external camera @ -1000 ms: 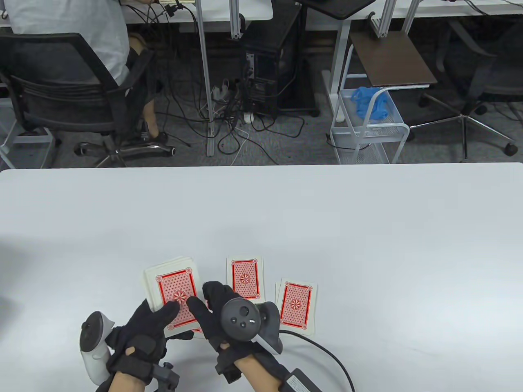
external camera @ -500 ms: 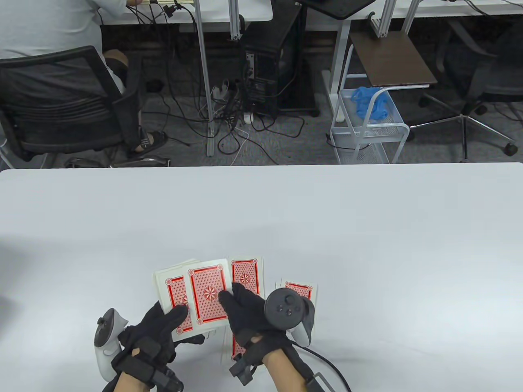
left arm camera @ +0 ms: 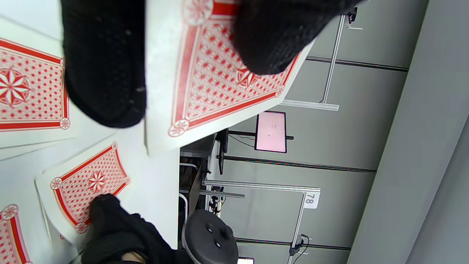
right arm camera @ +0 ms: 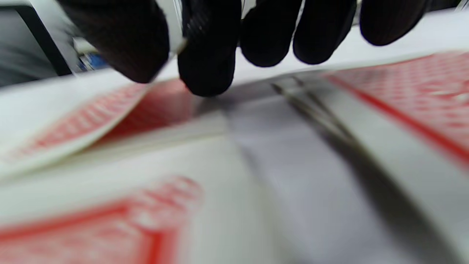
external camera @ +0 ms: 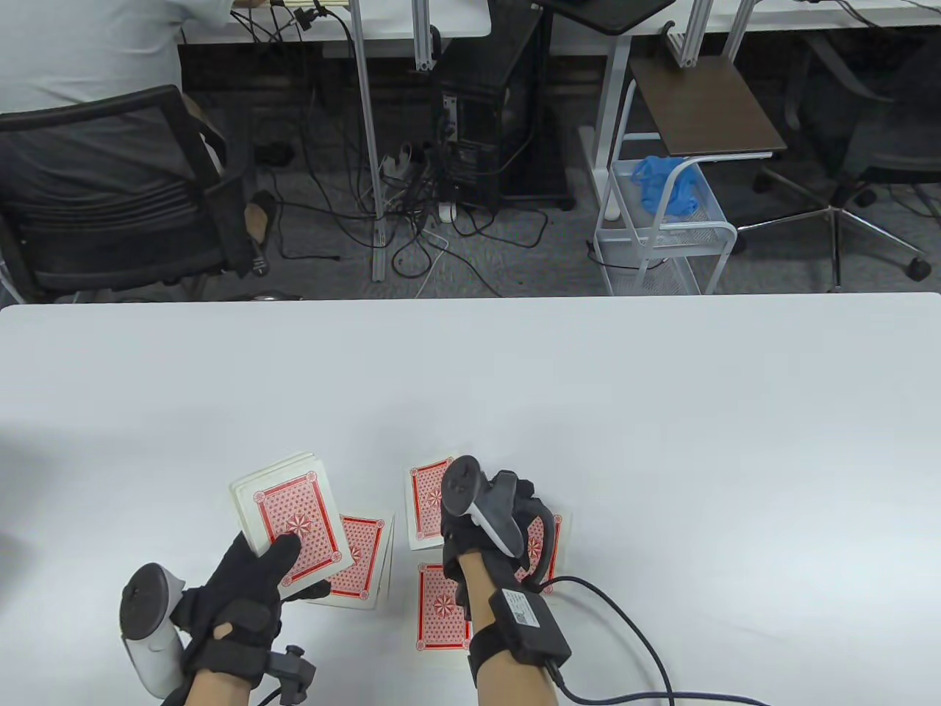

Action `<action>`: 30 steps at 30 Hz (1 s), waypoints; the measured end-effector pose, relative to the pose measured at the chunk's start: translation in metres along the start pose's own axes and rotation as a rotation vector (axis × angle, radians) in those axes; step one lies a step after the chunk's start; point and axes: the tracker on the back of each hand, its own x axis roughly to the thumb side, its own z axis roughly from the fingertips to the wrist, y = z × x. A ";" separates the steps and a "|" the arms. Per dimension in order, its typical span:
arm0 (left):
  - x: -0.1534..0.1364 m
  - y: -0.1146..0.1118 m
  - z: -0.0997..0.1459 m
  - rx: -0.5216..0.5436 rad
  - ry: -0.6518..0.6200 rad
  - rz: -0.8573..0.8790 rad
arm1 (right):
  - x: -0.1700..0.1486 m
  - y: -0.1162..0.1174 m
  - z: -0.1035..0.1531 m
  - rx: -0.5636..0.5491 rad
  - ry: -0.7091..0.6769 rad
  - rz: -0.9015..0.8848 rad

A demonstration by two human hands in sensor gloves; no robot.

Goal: Four-player card dealing with fan arrangement

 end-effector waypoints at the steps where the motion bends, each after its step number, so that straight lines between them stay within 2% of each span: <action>1: 0.000 0.000 0.000 0.000 0.000 -0.001 | 0.002 0.001 0.000 -0.014 0.006 0.046; 4: -0.005 -0.001 -0.001 -0.019 0.014 0.029 | 0.006 -0.002 0.002 -0.032 -0.023 0.120; 6: -0.008 -0.003 -0.001 -0.032 0.034 0.065 | 0.006 -0.013 0.009 -0.081 -0.073 0.072; 8: -0.009 -0.006 -0.002 -0.045 0.047 0.054 | 0.005 -0.029 0.022 -0.133 -0.173 -0.098; 10: -0.011 -0.013 -0.002 -0.069 0.054 0.037 | 0.002 -0.046 0.041 -0.165 -0.348 -0.332; 12: -0.013 -0.020 -0.002 -0.101 0.066 0.051 | 0.000 -0.056 0.063 -0.182 -0.431 -0.527; 14: -0.018 -0.032 -0.002 -0.173 0.090 0.119 | -0.004 -0.066 0.091 -0.181 -0.536 -0.608; 16: -0.020 -0.042 -0.002 -0.218 0.102 0.138 | -0.007 -0.072 0.110 -0.184 -0.587 -0.586; 20: -0.025 -0.058 0.001 -0.275 0.111 0.140 | -0.010 -0.073 0.131 -0.213 -0.619 -0.441; 21: -0.027 -0.061 0.001 -0.299 0.107 0.169 | -0.013 -0.072 0.133 -0.248 -0.617 -0.424; 23: -0.028 -0.063 0.000 -0.329 0.096 0.190 | -0.015 -0.069 0.136 -0.336 -0.647 -0.530; 24: -0.029 -0.065 0.000 -0.367 0.083 0.215 | -0.016 -0.068 0.137 -0.343 -0.641 -0.546; 28: -0.035 -0.070 -0.001 -0.457 0.099 0.351 | -0.022 -0.070 0.133 -0.339 -0.634 -0.618; 30: -0.037 -0.071 -0.002 -0.454 0.116 0.355 | -0.026 -0.068 0.128 -0.293 -0.629 -0.675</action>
